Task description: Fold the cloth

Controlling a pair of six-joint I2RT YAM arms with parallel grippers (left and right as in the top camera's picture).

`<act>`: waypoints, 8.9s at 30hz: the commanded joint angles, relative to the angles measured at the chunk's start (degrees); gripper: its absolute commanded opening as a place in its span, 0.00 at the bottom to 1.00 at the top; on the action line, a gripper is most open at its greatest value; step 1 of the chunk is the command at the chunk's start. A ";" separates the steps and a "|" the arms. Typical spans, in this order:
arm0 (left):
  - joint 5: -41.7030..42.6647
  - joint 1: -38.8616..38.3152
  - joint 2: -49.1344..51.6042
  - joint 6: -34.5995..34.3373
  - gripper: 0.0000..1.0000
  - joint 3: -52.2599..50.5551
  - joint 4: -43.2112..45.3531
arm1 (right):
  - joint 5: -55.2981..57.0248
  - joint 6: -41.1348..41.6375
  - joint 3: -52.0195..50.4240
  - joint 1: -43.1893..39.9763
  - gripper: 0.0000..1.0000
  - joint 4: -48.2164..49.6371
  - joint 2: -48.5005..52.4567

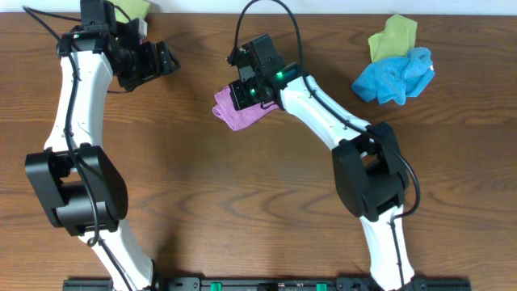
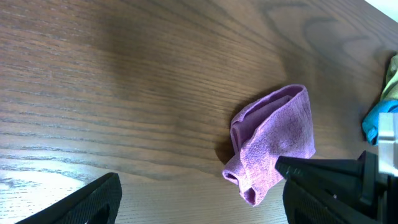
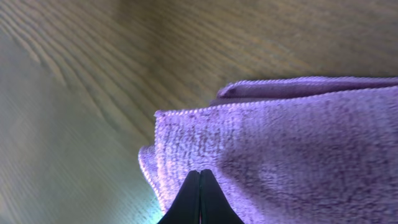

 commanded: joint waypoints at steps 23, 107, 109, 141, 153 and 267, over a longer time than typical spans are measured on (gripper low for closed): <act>0.48 0.02 -0.02 0.90 0.85 -0.28 0.00 | -1.53 4.17 2.40 0.39 0.01 9.70 9.44; 22.82 -13.97 27.30 -32.37 0.63 -12.37 31.10 | 10.16 -4.33 17.99 -16.06 0.01 -26.60 4.90; 23.12 -13.97 27.30 -32.35 0.65 -12.37 31.10 | 9.81 -2.84 14.75 -16.41 0.01 -24.48 4.96; 22.58 -13.97 27.30 -32.30 0.71 -12.37 30.82 | 0.83 6.19 6.36 -11.98 0.01 -8.00 11.28; 20.94 -13.92 27.30 -32.11 0.29 -12.39 28.92 | 0.79 7.19 6.54 -13.03 0.01 -8.55 11.26; 13.55 15.78 28.00 -60.89 0.95 30.38 22.16 | 1.88 1.14 32.11 -10.45 0.01 -39.98 9.86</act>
